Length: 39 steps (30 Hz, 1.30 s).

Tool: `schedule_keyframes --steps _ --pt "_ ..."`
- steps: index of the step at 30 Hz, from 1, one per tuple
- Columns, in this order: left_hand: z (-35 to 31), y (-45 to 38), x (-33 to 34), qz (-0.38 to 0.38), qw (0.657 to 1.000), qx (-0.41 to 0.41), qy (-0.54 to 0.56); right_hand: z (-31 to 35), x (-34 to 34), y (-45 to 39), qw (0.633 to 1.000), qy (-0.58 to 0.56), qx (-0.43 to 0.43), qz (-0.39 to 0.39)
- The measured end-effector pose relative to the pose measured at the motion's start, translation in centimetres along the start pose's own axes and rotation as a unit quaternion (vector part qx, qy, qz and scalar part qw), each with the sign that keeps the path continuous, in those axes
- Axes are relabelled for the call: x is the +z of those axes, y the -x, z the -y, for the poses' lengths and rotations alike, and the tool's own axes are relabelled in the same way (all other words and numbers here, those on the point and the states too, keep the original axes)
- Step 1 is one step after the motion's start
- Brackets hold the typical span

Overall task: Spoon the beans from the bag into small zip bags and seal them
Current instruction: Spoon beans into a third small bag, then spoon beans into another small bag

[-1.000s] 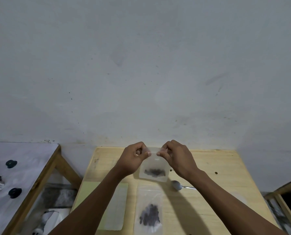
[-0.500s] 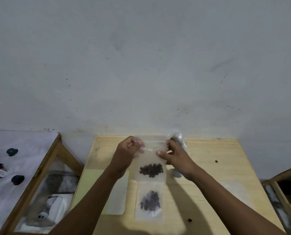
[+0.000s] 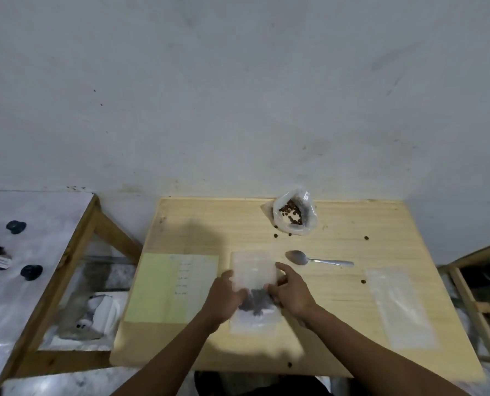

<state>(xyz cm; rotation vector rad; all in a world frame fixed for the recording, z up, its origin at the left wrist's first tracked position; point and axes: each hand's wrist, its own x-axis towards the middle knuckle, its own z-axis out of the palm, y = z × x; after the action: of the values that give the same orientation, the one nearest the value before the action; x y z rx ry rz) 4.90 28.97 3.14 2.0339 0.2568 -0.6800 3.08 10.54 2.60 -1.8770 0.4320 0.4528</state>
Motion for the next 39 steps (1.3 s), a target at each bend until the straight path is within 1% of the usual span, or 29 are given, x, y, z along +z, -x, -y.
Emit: schedule_keyframes --steps 2,5,8,10,12,14,16,17,19,21,23,26,28,30,32,34,36,39 --pt "1.6 -0.6 0.4 -0.003 0.998 0.015 -0.06 -0.3 0.4 0.1 0.998 0.057 -0.028 0.027" --pt "5.0 -2.8 1.3 0.004 0.993 0.004 -0.119 -1.3 1.0 -0.1 0.99 0.132 -0.05 0.024" --pt "7.6 -4.6 2.2 0.007 0.992 0.007 -0.125 -2.3 1.5 -0.2 0.981 0.188 -0.051 0.023" --pt "9.1 -6.1 2.7 0.01 0.992 0.012 -0.122 -2.7 1.8 -0.2 0.98 0.191 -0.051 0.023" --pt "9.0 -6.5 2.7 0.011 0.992 0.005 -0.122 -3.0 1.7 -0.4 0.981 0.184 -0.048 0.028" --pt "6.3 -4.7 2.1 -0.003 0.992 -0.006 -0.129 -3.1 1.4 -0.6 0.98 0.187 -0.055 0.036" --pt "2.4 -1.9 1.2 -0.037 0.99 -0.016 -0.139 -3.0 0.6 -0.6 0.983 0.172 -0.055 0.019" --pt "1.1 -1.2 0.9 -0.06 0.988 -0.016 -0.143 -2.9 0.0 -0.5 0.985 0.161 -0.059 0.0" --pt "-1.1 -0.7 0.9 -0.109 0.983 0.012 -0.149 -2.9 -2.0 -0.3 0.985 0.146 -0.076 -0.048" --pt "-3.1 -1.1 1.6 -0.123 0.981 0.05 -0.142 -3.0 -4.8 0.1 0.984 0.131 -0.071 -0.098" --pt "-5.3 -1.8 3.1 -0.097 0.983 0.081 -0.132 -3.6 -7.9 0.6 0.978 0.123 -0.06 -0.155" --pt "-8.4 -2.6 6.7 -0.024 0.99 0.098 -0.101 -5.6 -12.7 1.2 0.965 0.131 -0.025 -0.225" --pt "-9.9 -2.9 9.4 0.049 0.996 0.068 -0.043 -7.3 -15.7 1.6 0.955 0.14 0.017 -0.259" --pt "-11.2 -3.1 12.0 0.114 0.993 0.011 0.012 -8.8 -18.2 2.0 0.946 0.149 0.061 -0.282" --pt "-12.2 -2.9 14.5 0.171 0.984 -0.031 0.034 -10.0 -20.0 2.6 0.938 0.173 0.109 -0.279" --pt "-12.8 -2.5 17.0 0.211 0.975 -0.057 0.039 -11.0 -21.0 3.3 0.933 0.201 0.161 -0.252" --pt "-12.9 -2.3 19.5 0.238 0.967 -0.08 0.033 -12.0 -21.4 3.8 0.93 0.223 0.189 -0.222" --pt "-12.9 -2.1 22.8 0.257 0.96 -0.105 0.033 -12.7 -21.3 4.3 0.929 0.24 0.203 -0.194"
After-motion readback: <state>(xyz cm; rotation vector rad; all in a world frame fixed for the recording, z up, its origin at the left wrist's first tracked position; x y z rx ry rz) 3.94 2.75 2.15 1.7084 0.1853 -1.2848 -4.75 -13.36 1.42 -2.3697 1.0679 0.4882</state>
